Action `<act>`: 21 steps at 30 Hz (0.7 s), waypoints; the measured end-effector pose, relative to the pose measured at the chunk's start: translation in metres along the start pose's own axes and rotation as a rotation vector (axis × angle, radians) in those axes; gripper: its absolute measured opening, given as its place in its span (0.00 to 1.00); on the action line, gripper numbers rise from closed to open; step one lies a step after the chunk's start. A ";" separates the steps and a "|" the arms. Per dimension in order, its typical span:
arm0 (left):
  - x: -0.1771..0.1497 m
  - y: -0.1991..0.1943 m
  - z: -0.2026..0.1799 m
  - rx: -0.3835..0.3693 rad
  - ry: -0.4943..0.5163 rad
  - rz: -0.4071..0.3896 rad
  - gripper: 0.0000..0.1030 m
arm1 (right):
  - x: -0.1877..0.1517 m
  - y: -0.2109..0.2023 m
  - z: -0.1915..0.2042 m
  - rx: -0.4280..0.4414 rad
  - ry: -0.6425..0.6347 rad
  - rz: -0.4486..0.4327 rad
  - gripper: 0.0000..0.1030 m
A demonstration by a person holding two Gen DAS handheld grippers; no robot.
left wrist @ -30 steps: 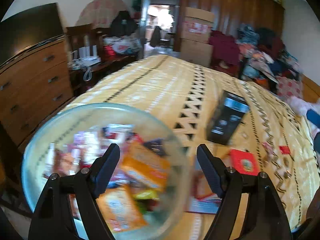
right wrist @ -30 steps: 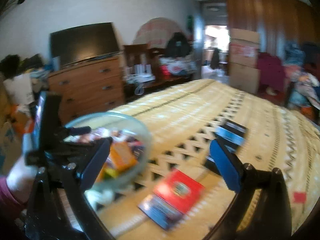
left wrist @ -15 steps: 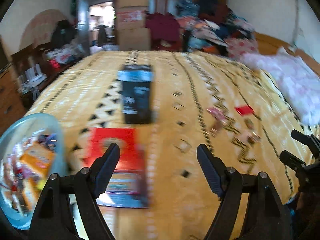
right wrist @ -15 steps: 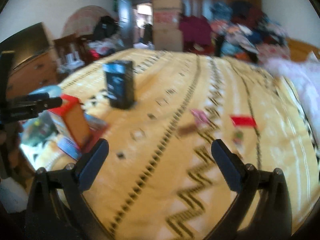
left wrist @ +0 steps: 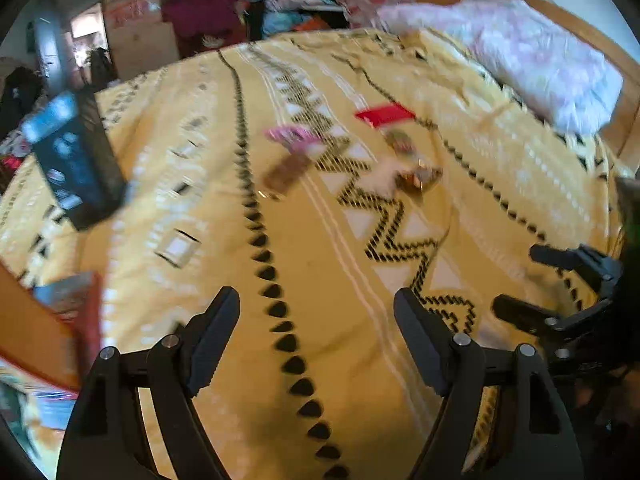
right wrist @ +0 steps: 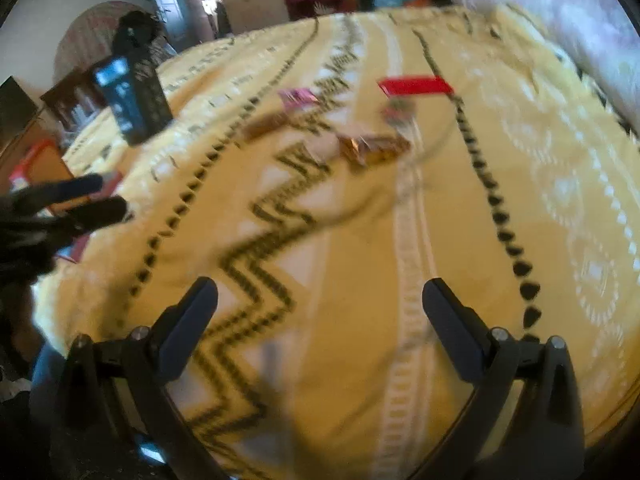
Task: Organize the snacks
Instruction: 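Move both tools back over the snacks on the bed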
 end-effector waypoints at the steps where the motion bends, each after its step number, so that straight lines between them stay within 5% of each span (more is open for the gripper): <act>1: -0.003 0.012 0.002 0.003 -0.004 -0.006 0.78 | -0.004 0.003 -0.005 -0.005 0.000 0.007 1.00; 10: -0.024 0.067 0.031 0.071 -0.020 0.033 0.78 | -0.008 0.040 -0.014 -0.031 -0.037 0.024 1.00; 15: -0.031 0.074 0.039 0.056 -0.047 0.020 0.89 | 0.024 0.043 -0.022 0.067 0.017 0.011 0.99; 17: -0.034 0.073 0.042 0.040 -0.073 -0.002 0.90 | 0.054 0.047 -0.035 0.130 0.094 -0.001 0.92; 19: -0.036 0.070 0.044 0.027 -0.085 -0.020 0.91 | 0.092 0.057 -0.051 0.150 0.122 -0.003 0.69; 21: -0.039 0.067 0.046 -0.001 -0.102 -0.039 0.91 | 0.132 0.073 -0.064 0.129 0.095 0.000 0.60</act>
Point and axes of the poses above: each gripper's, at about its wrist camera, not at the fingertips, and y roughly the way its jaws point, z to its left, x to its top, the point moved 7 cm from there along y, roughly the way its jaws point, and after that the axes turned 7 degrees about -x, right-handed, at the moved point
